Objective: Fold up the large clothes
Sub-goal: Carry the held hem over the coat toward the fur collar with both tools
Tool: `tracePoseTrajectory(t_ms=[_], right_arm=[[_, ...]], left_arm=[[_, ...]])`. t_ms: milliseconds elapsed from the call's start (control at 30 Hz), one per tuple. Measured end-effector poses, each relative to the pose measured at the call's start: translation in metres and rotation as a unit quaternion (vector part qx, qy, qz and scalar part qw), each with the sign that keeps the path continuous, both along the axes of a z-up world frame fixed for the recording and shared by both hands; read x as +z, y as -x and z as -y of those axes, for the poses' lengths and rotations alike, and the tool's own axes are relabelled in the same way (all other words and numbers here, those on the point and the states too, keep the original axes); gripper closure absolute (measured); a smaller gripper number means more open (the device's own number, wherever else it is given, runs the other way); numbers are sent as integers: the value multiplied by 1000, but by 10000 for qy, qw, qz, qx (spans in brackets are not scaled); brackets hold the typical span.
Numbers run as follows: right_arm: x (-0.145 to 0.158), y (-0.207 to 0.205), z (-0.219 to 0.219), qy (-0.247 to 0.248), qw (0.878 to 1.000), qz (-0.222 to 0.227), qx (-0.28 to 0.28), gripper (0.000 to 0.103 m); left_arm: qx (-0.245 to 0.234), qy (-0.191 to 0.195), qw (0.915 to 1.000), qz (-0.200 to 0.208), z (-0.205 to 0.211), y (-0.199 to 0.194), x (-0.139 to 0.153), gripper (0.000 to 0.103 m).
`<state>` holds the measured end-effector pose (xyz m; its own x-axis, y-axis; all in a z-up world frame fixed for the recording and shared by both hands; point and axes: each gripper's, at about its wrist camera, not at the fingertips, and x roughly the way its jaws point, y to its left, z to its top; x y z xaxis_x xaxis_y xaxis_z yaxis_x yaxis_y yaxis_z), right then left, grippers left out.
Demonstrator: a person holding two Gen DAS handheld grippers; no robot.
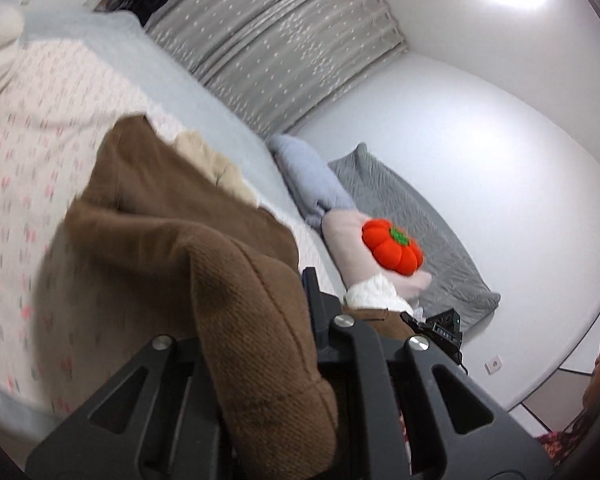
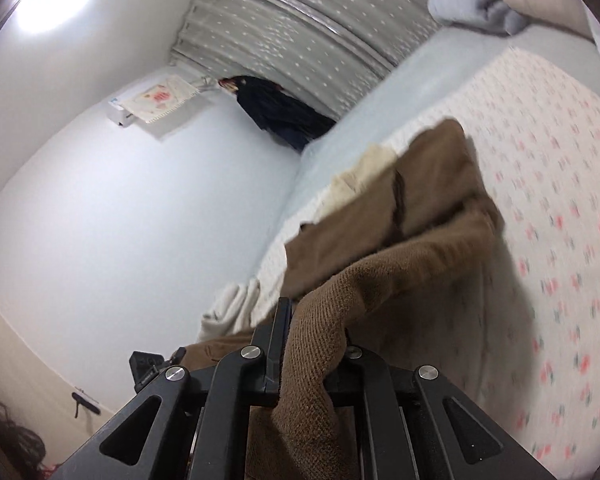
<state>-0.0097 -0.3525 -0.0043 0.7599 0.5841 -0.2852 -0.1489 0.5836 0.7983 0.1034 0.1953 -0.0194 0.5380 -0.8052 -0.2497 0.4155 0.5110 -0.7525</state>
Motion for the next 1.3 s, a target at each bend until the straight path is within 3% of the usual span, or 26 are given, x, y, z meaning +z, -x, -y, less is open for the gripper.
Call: tracePoseTrajectory(t_ms=[200,533,733,867,1000,1100,1300], right_arm=[[21,-51,19,-20,9994,208,-283,93],[14,-169,65,-112,9968,-20,-793,93],[-24,-252,95,-334,9917,-477,-1149,93],[-55,-303,100,-174,9879,-912,-1240,93],[-91,-340,99,132,9803,-1449,-1335,93],[-119,-355,111,-205,9770,-1673,-1303,93],[-144,-365,131,-1225,9684,-1938,-982,87]], left_arm=[[321,76,9993,190,2,-63,28,91],[1021,-449,9936,204,20,-194,35,91],[1417,-933,9855,51,31,-278,6,91],[1433,-1310,9807,-242,47,-331,-27,91],[1478,-1870,9696,-560,62,-376,-69,91],[1486,-1696,9704,-867,54,-399,-97,90],[1244,-647,9789,-1488,34,-414,-122,86]])
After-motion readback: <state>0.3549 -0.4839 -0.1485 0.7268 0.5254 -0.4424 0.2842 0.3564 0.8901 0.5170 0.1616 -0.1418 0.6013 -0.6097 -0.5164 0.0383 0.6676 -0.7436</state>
